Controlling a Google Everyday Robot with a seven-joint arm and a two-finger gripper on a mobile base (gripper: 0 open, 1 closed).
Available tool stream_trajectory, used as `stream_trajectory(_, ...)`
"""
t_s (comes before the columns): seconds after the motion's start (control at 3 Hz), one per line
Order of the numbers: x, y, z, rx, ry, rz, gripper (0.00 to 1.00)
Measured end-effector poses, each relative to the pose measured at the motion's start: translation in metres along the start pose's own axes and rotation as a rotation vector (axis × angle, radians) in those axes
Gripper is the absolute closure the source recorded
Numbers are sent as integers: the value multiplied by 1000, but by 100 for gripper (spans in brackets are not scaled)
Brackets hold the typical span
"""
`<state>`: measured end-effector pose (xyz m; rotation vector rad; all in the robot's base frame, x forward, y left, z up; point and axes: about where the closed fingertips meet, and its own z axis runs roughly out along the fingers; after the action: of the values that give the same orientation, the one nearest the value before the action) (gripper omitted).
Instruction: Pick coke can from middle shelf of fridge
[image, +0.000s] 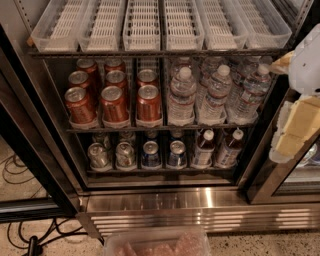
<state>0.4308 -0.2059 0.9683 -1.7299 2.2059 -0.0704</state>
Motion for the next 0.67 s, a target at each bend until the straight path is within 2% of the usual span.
stream_trajectory(0.33, -23, 32, 18, -16, -69, -50, 0)
stream_trajectory(0.67, -60, 66, 48, -51, -150, -136, 0)
